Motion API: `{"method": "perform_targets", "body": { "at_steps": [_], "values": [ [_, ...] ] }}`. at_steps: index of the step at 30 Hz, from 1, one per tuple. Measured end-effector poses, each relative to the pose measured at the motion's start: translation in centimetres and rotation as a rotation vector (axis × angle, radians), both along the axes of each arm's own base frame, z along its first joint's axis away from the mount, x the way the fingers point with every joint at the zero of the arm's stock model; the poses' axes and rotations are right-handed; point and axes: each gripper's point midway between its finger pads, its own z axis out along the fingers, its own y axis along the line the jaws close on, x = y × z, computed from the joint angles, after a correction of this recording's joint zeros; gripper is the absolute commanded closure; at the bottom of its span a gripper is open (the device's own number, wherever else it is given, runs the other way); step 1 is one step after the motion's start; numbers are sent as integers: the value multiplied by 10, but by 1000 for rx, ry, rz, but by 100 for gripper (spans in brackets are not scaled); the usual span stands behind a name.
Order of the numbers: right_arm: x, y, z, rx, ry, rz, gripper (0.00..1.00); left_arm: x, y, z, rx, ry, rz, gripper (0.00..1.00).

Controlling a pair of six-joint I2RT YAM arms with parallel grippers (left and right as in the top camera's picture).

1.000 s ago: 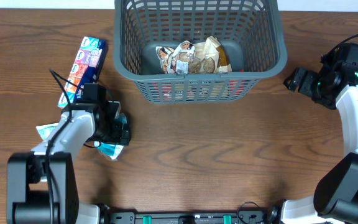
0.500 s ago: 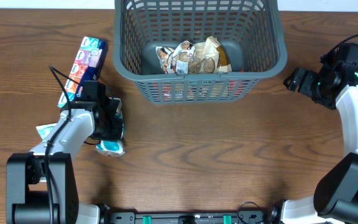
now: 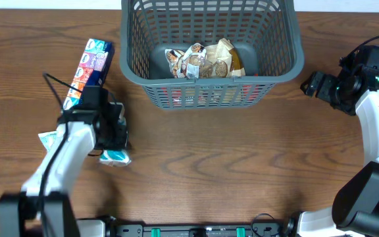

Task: Pack container
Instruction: 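Lift the blue tissue packet with the left gripper and drop it into the basket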

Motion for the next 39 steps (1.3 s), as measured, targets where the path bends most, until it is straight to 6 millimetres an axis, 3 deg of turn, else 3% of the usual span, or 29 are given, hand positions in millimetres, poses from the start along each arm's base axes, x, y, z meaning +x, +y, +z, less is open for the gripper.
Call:
{"method": "perform_targets", "body": {
  "at_steps": [8,16,25,34,39],
  "values": [
    [0,0,0,-1,-2,0,2,6,0,81,-8,-313,5,94],
    [1,0,0,-2,-5,0,1,6,0,154,-26,-497,32,94],
    [2,-1,1,-5,-7,5,1,48,-1,272,-45,-741,43,94],
    [3,-1,1,-10,-12,14,1,106,-8,337,-54,-841,30,95],
    [3,-1,1,-13,-14,18,1,140,-40,359,-81,-876,-47,95]
  ]
}}
